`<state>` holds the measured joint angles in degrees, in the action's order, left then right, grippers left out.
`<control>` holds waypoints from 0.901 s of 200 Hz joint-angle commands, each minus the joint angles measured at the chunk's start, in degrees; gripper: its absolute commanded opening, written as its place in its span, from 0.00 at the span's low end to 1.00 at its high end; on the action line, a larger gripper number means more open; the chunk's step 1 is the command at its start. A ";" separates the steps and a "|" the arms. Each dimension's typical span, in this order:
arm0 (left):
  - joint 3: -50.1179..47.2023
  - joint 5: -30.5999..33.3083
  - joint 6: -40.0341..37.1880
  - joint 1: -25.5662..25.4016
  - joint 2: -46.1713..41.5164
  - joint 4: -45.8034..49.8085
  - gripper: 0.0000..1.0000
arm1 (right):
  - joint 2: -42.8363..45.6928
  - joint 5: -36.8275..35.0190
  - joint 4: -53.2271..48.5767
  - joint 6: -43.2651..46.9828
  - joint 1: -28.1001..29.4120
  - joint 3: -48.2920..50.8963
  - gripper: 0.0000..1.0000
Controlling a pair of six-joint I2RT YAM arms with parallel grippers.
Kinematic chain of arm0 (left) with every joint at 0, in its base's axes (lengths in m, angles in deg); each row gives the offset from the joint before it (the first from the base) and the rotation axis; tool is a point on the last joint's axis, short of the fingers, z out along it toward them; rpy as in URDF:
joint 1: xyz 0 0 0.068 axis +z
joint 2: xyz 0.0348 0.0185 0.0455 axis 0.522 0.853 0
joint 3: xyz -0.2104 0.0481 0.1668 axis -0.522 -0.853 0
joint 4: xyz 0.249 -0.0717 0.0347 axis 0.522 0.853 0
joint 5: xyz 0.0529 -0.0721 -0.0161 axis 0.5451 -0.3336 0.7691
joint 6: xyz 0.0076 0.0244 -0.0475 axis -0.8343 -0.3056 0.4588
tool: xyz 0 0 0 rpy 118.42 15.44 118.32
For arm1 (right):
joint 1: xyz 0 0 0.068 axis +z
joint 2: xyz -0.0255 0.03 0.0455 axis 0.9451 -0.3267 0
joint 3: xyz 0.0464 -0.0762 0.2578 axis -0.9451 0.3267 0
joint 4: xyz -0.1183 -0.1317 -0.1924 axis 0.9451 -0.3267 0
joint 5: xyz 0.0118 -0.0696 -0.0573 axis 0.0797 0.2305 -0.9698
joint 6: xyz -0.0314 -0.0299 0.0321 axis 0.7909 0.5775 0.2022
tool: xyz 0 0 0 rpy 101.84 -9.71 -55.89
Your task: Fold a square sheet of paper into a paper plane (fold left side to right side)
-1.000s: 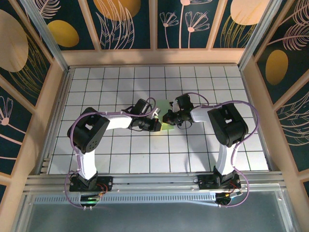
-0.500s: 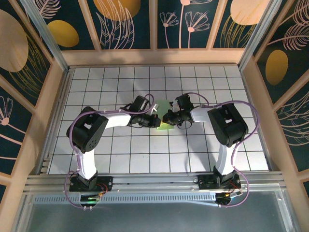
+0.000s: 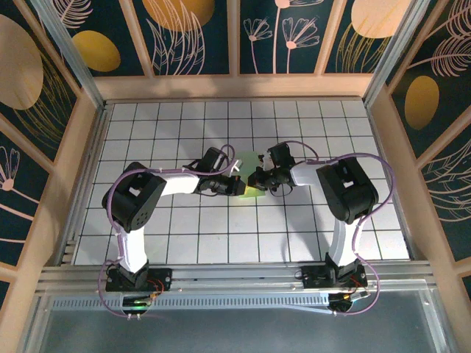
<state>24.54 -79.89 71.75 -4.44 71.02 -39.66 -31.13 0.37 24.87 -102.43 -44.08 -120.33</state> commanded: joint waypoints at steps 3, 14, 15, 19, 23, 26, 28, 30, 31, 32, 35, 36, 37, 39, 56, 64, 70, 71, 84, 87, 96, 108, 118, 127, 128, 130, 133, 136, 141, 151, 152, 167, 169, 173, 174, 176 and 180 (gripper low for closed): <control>-1.09 -1.28 -0.53 0.21 0.70 -1.40 0.04 | -0.95 -2.71 -4.39 1.31 0.48 1.17 0.00; -1.21 -0.97 -0.67 0.15 1.03 -1.32 0.04 | -0.86 -2.80 -4.48 1.34 0.41 1.29 0.00; -1.20 -0.93 -0.71 0.10 1.04 -1.32 0.04 | -0.89 -2.80 -4.50 1.34 0.40 1.29 0.00; -1.21 -0.92 -0.69 0.08 1.18 -1.31 0.04 | -0.90 -2.80 -4.52 1.34 0.44 1.27 0.00; -1.22 -0.89 -0.75 0.08 1.28 -1.23 0.04 | -0.95 -2.80 -4.45 1.34 0.41 1.22 0.00; -1.25 -0.93 -0.76 0.16 1.36 -1.23 0.04 | -0.92 -2.80 -4.59 1.34 0.40 1.26 0.00; -1.26 -0.89 -0.76 0.18 1.44 -1.27 0.03 | -0.96 -2.80 -4.56 1.34 0.42 1.23 0.00; -1.26 -0.91 -0.76 0.14 1.48 -1.24 0.03 | -0.93 -2.80 -4.58 1.34 0.44 1.25 0.00; -1.26 -0.89 -0.76 0.13 1.49 -1.23 0.03 | -0.92 -2.80 -4.59 1.34 0.42 1.27 0.00; -1.26 -0.89 -0.76 0.09 1.54 -1.23 0.03 | -0.96 -2.80 -4.56 1.34 0.41 1.32 0.00; -1.26 -0.84 -0.84 0.07 1.58 -1.23 0.03 | -0.88 -2.80 -4.54 1.34 0.40 1.32 0.00; -1.26 -0.82 -0.84 0.10 1.62 -1.23 0.03 | -0.85 -2.80 -4.57 1.34 0.40 1.35 0.00; -1.26 -0.85 -0.84 0.11 1.69 -1.23 0.03 | -0.88 -2.80 -4.59 1.39 0.44 1.32 0.00; -1.26 -0.87 -0.84 0.12 1.74 -1.23 0.03 | -0.93 -2.80 -4.60 1.36 0.43 1.29 0.00; -1.47 -0.78 -1.02 0.12 2.06 -1.05 0.03 | -0.85 -2.71 -4.54 1.35 0.44 1.29 0.00; -1.56 -0.72 -1.11 0.13 2.15 -1.05 0.03 | -0.92 -2.72 -4.53 1.34 0.40 1.33 0.00; -1.62 -0.79 -1.14 0.13 2.17 -1.05 0.03 | -0.93 -2.71 -4.64 1.34 0.44 1.32 0.00; -1.66 -0.79 -1.13 0.08 2.19 -1.05 0.03 | -0.92 -2.71 -4.67 1.34 0.46 1.35 0.00; -1.79 -0.67 -1.20 0.05 2.17 -0.96 0.03 | -1.00 -2.79 -4.69 1.43 0.46 1.36 0.00; -1.79 -0.62 -1.15 0.10 2.18 -0.89 0.03 | -1.00 -2.77 -4.65 1.43 0.41 1.37 0.00; -1.79 -0.52 -1.28 0.12 2.24 -0.81 0.03 | -0.98 -2.71 -4.70 1.41 0.47 1.33 0.00; -1.81 -0.41 -1.28 0.09 2.37 -0.79 0.03 | -0.96 -2.71 -4.68 1.43 0.44 1.36 0.00; -1.85 -0.44 -1.41 0.12 2.46 -0.79 0.03 | -0.94 -2.71 -4.69 1.43 0.42 1.32 0.00; -1.80 -0.23 -1.44 0.13 2.51 -0.70 0.03 | -0.94 -2.71 -4.67 1.43 0.43 1.29 0.00; -1.80 -0.25 -1.41 0.08 2.53 -0.70 0.03 | -0.93 -2.71 -4.68 1.48 0.46 1.29 0.00; -1.79 -0.24 -1.40 0.12 2.54 -0.66 0.03 | -0.92 -2.71 -4.65 1.47 0.45 1.24 0.00; -1.79 -0.15 -1.44 0.12 2.53 -0.62 0.03 | -0.99 -2.64 -4.66 1.44 0.47 1.23 0.00; -1.80 -0.07 -1.46 0.07 2.56 -0.55 0.03 | -1.00 -2.62 -4.76 1.42 0.40 1.20 0.00; -1.80 0.05 -1.54 0.12 2.67 -0.45 0.03 | -1.03 -2.62 -4.78 1.48 0.44 1.28 0.00; -1.79 0.32 -1.65 0.13 2.72 -0.22 0.03 | -1.04 -2.63 -4.72 1.46 0.44 1.16 0.00; -1.84 0.38 -1.64 0.08 2.72 -0.20 0.03 | -1.02 -2.62 -4.75 1.49 0.42 1.18 0.00; -1.79 0.83 -1.88 0.13 2.73 0.07 0.03 | -0.93 -2.62 -4.82 1.56 0.47 1.13 0.00; -1.79 0.91 -1.89 0.06 2.77 0.08 0.03 | -0.94 -2.62 -4.79 1.55 0.48 1.07 0.00; -1.82 1.00 -1.90 0.12 2.81 0.09 0.03 | -0.88 -2.64 -4.84 1.52 0.41 1.06 0.00; -1.81 1.03 -1.90 0.08 2.81 0.13 0.03 | -0.90 -2.63 -4.81 1.48 0.40 1.08 0.00; -1.80 1.02 -1.90 0.05 2.81 0.17 0.03 | -0.89 -2.62 -4.90 1.53 0.42 1.08 0.00; -1.84 1.12 -1.97 0.10 2.86 0.22 0.02 | -0.91 -2.59 -4.93 1.56 0.42 1.09 0.00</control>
<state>23.33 -79.56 71.25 -4.44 72.37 -39.86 -31.13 0.37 24.85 -102.43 -44.08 -120.33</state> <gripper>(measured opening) 0.049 0.051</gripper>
